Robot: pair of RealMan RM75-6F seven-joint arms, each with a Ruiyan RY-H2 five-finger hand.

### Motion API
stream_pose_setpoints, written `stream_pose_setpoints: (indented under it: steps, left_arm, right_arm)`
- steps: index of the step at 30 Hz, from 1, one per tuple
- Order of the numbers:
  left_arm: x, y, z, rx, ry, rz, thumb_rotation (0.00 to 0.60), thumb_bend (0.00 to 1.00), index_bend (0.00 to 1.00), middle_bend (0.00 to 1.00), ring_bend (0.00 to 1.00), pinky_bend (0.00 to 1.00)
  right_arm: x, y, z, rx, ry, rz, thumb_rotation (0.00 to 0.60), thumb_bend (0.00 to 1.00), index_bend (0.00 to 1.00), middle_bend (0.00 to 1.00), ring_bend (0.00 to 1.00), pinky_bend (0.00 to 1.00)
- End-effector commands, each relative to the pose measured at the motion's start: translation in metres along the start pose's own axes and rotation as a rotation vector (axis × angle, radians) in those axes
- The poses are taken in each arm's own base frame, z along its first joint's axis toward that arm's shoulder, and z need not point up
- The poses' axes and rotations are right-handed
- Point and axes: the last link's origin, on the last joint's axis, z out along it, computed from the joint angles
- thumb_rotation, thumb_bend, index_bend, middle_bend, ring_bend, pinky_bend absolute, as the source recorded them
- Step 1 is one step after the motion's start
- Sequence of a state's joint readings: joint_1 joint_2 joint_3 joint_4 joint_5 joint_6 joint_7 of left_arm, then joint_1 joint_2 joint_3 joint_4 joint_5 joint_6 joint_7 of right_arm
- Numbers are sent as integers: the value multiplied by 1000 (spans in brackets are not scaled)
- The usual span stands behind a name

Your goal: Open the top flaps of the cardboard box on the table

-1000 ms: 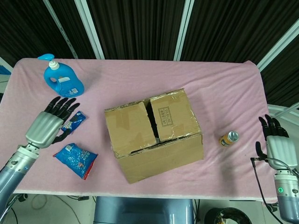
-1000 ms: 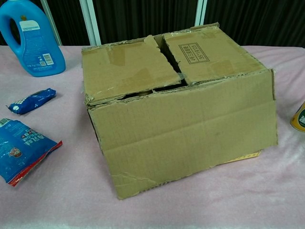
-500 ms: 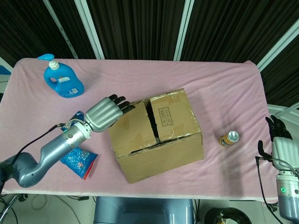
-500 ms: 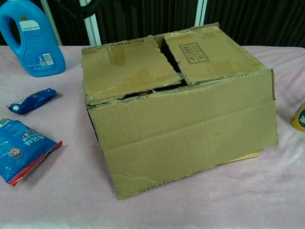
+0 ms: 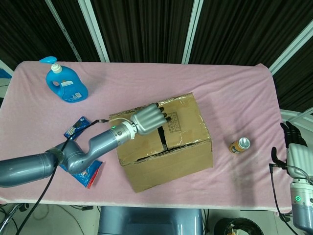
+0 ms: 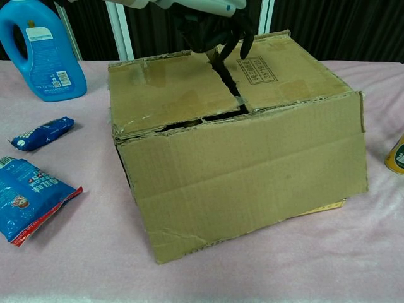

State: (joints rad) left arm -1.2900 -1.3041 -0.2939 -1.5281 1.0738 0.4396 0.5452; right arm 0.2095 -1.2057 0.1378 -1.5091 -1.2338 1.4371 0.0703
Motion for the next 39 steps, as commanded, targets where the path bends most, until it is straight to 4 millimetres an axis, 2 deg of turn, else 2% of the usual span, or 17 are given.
stream_pose_setpoints:
  steps: [1,5,15,19,27,34,39]
  left_arm:
    - [-4,8,13,-20,-25,10,600,843,315,442,316,401]
    - [-7,13,22,-32,-47,17,600,872,338,486,349,409]
    - [-10,19,33,-43,-72,36,600,895,341,502,356,413]
    - [-11,20,35,-49,-89,43,600,948,378,559,402,446]
    - [-4,18,30,-57,-105,58,600,1000,433,630,457,486]
    - [1,15,23,-59,-129,65,600,1000,483,691,515,534]
    - [9,13,18,-60,-128,70,600,1000,489,698,522,541]
  right_arm:
    - [0,1,0,-3,0,2,600,575,31,0,0,215]
    - [0,2,1,-10,0,7,600,576,37,0,0,216]
    - [-2,3,2,-20,-5,20,600,579,46,0,0,215]
    - [-1,4,2,-24,-1,25,600,580,50,0,0,215]
    - [-1,4,2,-25,-1,32,600,585,59,0,0,215]
    - [-1,3,2,-22,5,35,600,590,67,0,0,215]
    - [0,4,3,-26,9,40,600,591,69,0,0,215]
